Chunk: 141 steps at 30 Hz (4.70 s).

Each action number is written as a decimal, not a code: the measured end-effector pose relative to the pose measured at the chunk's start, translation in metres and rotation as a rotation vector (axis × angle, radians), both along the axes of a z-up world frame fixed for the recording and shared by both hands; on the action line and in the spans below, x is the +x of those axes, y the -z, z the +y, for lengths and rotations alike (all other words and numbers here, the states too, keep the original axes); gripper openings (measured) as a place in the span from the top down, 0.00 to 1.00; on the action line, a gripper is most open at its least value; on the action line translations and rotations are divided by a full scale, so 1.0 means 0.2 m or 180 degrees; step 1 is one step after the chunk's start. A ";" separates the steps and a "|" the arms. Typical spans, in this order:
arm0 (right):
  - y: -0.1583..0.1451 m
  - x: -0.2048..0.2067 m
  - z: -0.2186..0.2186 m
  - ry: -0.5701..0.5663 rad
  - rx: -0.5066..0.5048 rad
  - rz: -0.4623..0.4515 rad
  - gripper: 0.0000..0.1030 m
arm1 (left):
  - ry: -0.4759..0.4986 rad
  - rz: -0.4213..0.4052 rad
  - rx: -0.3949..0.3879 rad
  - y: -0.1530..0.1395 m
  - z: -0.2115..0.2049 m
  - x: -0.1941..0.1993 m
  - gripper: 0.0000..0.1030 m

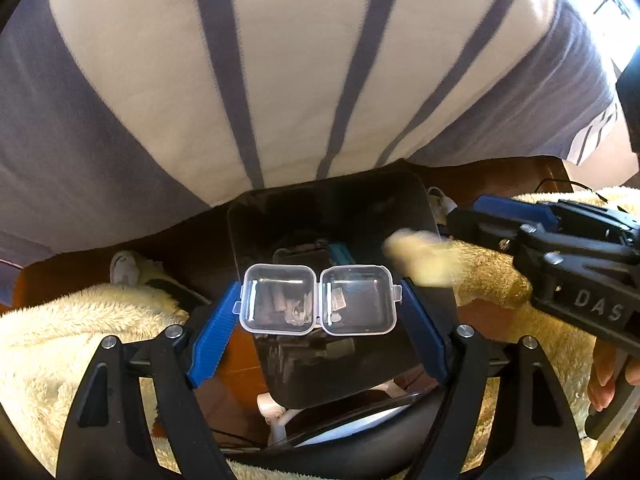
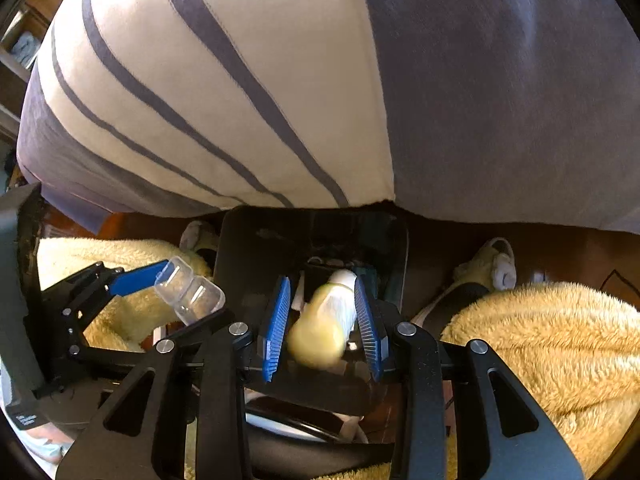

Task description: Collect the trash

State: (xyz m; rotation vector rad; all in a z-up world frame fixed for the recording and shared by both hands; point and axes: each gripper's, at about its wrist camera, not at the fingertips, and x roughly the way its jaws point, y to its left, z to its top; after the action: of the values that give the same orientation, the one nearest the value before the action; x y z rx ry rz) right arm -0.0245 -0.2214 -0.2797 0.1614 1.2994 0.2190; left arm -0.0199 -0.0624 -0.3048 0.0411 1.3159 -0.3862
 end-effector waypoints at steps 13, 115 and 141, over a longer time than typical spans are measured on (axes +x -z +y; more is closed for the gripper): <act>-0.19 0.02 -0.11 0.0277 -0.0228 -0.0424 0.16 | -0.0015 -0.0246 0.0073 -0.14 0.04 0.00 0.08; -1.55 -0.28 -0.11 0.0949 -0.0821 -0.2711 0.03 | -0.0904 -0.2737 0.0064 -1.63 0.22 -0.20 0.08; -1.55 -0.28 -0.08 0.0926 -0.0803 -0.2712 0.03 | -0.0935 -0.2754 0.0044 -1.64 0.24 -0.22 0.08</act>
State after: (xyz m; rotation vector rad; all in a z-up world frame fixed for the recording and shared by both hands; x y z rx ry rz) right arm -0.0803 -0.2374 0.0296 0.0280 0.4373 -0.1257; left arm -0.0629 -0.0153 0.0236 0.0214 0.4558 -0.0773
